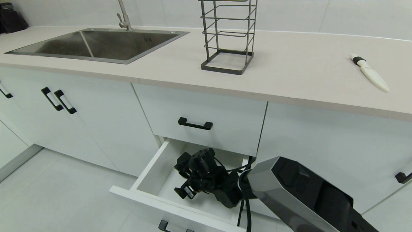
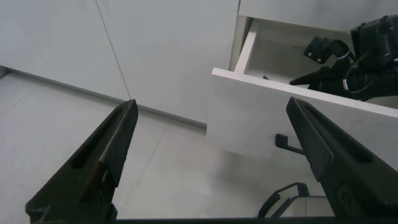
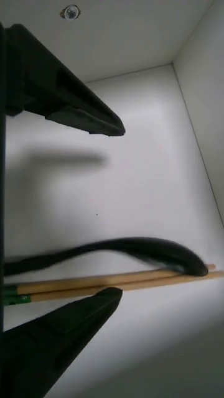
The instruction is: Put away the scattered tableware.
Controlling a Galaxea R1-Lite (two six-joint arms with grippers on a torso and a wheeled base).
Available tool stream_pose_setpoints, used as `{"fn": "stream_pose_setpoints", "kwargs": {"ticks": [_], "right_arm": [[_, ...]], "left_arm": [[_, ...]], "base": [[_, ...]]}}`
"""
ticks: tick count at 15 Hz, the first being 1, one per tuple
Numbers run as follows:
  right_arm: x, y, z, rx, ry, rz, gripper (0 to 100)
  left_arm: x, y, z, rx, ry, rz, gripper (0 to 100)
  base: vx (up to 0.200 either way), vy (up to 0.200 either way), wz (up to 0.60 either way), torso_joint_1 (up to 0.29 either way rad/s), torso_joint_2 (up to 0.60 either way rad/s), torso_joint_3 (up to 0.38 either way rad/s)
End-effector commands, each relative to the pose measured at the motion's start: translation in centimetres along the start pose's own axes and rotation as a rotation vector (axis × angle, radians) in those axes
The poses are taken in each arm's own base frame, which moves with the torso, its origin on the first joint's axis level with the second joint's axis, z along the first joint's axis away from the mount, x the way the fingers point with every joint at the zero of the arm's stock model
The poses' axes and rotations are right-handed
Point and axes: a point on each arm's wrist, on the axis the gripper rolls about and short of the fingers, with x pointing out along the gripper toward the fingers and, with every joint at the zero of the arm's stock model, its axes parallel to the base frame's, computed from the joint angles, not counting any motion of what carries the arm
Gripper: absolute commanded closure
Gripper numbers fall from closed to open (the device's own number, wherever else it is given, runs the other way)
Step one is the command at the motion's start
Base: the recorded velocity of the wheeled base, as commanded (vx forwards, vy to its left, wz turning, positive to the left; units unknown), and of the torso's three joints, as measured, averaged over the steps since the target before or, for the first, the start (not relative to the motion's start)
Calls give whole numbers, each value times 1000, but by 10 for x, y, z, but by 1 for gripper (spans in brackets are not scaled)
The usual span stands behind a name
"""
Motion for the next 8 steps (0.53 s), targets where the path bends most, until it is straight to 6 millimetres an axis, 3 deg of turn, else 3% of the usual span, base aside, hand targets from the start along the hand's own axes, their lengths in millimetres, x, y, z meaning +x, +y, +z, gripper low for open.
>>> {"fn": "stream_pose_setpoints", "kwargs": {"ticks": [1, 2, 3, 4, 8], "right_arm": [[-20, 2, 31, -7, -65, 3, 0], [-20, 2, 31, -7, -65, 3, 0], [-46, 9, 68, -17, -150, 17, 0], [-57, 13, 80, -21, -178, 29, 0], [-108, 36, 106, -52, -211, 105, 0]], "left_arm": [[0, 0, 0, 0, 1, 1, 0], [0, 0, 0, 0, 1, 1, 0], [0, 0, 0, 0, 1, 1, 0], [0, 0, 0, 0, 1, 1, 0], [0, 0, 0, 0, 1, 1, 0]], "base": [[0, 0, 0, 0, 0, 0], [0, 0, 0, 0, 0, 0], [0, 0, 0, 0, 0, 0], [0, 0, 0, 0, 0, 0], [0, 0, 0, 0, 0, 0]]}}
